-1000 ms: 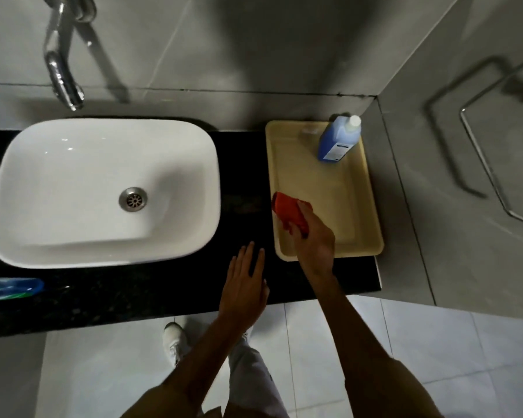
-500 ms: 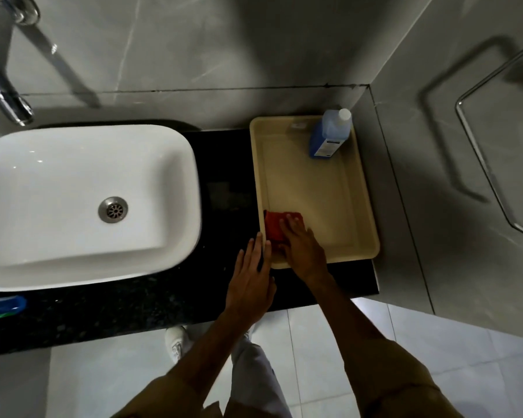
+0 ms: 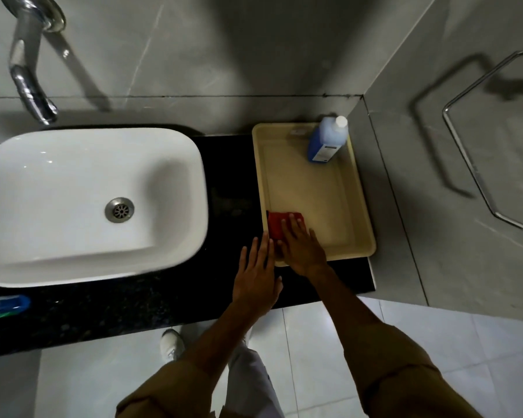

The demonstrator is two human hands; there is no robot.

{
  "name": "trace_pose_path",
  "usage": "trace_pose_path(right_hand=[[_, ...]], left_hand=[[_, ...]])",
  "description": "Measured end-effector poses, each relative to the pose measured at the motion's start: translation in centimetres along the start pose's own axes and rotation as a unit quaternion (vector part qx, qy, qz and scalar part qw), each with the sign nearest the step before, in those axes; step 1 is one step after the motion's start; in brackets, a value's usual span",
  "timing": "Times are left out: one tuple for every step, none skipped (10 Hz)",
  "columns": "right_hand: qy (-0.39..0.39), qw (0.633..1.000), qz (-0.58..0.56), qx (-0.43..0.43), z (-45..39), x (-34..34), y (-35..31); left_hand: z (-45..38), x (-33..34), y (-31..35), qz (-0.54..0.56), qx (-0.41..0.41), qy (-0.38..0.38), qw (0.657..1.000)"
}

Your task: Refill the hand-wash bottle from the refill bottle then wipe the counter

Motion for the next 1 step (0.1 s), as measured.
trace_pose_path(right_hand=[[0.142, 0.985, -0.098, 0.027, 2.91, -4.26, -1.49]], left_hand=[[1.42, -3.66, -0.76, 0.033, 0.016, 0.055, 0.998]])
Point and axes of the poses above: each hand's wrist, its own z-axis away from the middle knuckle, its own x-axis out of the palm, y = z × x, the point moved 8 cm from there along -z, towards the middle knuckle, and after that the axes turned 3 degrees about -x, right-handed, at the moved point
